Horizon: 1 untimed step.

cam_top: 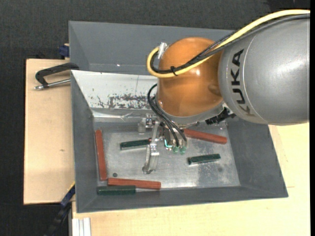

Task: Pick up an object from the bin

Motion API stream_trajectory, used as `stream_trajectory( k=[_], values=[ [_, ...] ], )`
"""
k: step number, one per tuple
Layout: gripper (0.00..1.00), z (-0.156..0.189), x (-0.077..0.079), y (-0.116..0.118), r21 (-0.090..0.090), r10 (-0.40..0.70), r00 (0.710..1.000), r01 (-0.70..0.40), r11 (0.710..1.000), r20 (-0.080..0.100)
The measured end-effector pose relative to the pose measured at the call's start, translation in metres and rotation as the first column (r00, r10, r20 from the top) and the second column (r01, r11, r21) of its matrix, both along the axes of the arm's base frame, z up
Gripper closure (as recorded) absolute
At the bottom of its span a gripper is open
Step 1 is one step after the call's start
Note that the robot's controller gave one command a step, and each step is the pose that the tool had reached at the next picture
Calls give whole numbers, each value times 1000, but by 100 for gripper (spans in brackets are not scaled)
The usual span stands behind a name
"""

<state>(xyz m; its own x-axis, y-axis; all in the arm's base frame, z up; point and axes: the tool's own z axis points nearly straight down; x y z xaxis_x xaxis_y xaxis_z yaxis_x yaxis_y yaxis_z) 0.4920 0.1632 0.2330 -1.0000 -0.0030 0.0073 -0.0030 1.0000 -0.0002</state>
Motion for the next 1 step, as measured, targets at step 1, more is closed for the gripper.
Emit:
stream_trajectory(
  k=[1],
  values=[
    [0, 4, 2, -1, 2, -3, 1000, 3, 1000, 8]
  ],
)
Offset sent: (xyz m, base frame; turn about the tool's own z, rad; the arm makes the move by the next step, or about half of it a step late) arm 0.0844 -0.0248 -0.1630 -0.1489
